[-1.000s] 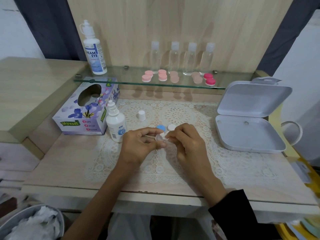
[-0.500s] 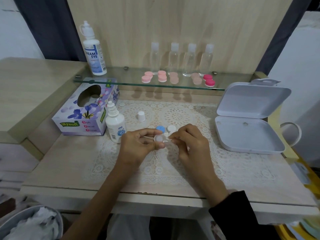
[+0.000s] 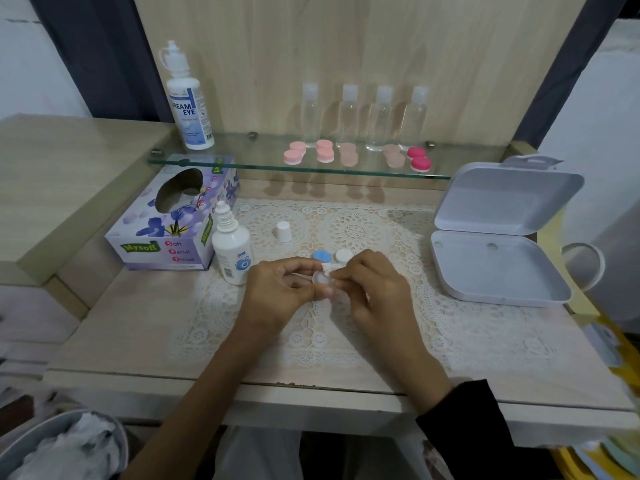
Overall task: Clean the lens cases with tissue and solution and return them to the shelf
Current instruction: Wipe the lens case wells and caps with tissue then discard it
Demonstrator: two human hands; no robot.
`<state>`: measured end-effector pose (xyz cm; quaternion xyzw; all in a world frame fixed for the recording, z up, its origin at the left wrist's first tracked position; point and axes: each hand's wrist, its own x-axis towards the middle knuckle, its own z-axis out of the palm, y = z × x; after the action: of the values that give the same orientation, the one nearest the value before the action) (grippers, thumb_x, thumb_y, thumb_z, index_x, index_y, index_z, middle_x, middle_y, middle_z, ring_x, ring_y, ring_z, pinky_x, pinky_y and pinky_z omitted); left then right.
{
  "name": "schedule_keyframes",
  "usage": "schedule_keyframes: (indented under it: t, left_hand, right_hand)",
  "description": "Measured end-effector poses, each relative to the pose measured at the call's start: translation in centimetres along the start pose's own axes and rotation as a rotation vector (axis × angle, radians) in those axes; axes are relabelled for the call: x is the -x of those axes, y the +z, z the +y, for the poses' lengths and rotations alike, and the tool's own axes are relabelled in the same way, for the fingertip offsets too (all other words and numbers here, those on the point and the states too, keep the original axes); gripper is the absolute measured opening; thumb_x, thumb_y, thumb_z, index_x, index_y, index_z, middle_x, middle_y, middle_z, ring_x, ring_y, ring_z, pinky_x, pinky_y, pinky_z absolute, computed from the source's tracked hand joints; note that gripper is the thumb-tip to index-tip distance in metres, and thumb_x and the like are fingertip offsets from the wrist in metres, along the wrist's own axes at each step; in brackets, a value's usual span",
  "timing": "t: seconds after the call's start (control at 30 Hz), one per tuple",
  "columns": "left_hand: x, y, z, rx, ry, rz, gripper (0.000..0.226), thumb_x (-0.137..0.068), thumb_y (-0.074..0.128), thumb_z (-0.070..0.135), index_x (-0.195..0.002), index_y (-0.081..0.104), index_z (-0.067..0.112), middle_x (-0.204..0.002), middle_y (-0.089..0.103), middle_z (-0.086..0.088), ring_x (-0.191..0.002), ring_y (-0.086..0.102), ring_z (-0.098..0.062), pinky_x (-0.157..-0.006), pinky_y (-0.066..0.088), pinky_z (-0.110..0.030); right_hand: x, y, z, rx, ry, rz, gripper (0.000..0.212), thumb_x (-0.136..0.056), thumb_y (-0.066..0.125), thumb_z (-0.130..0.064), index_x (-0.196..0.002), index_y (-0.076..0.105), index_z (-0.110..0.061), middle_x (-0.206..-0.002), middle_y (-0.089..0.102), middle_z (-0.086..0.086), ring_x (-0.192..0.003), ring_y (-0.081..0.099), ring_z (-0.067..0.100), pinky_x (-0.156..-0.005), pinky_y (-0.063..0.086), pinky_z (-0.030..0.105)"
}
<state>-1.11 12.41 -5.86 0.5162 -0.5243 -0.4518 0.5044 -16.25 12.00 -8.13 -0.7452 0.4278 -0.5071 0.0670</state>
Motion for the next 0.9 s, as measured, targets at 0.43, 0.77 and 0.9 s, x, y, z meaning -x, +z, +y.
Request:
schedule_keyframes:
  t: [0.43,0.77,0.9]
  left_hand:
    - [0.1,0.0,-0.1,-0.002,0.011,0.003,0.034,-0.063,0.082,0.0,-0.094,0.073,0.01,-0.071,0.073,-0.009,-0.072,0.072,-0.021,-0.069,0.053,-0.018]
    - [0.0,-0.2,-0.1,0.042,0.034,0.016,0.032,-0.066,0.08,-0.003,-0.095,0.072,0.007,-0.077,0.074,-0.005,-0.07,0.071,-0.015,-0.066,0.051,-0.015]
    - [0.0,-0.1,-0.1,0.05,0.045,0.012,0.031,-0.065,0.079,-0.004,-0.093,0.072,0.008,-0.076,0.074,-0.004,-0.069,0.071,-0.014,-0.065,0.051,-0.013]
  right_hand:
    - [-0.3,-0.4,0.7,0.075,0.068,0.068,0.014,-0.08,0.061,0.0,-0.082,0.073,-0.006,-0.081,0.062,0.0,-0.079,0.054,0.012,-0.071,0.038,0.011]
    - [-0.1,-0.7,-0.1,0.019,0.038,-0.037,0.013,-0.081,0.051,-0.004,-0.077,0.063,-0.006,-0.081,0.055,-0.002,-0.074,0.051,0.012,-0.063,0.038,0.014]
    - [-0.3,-0.9,0.9,0.029,0.127,0.026,0.017,-0.075,0.062,0.01,-0.078,0.066,-0.006,-0.078,0.057,-0.002,-0.072,0.052,0.011,-0.061,0.038,0.017]
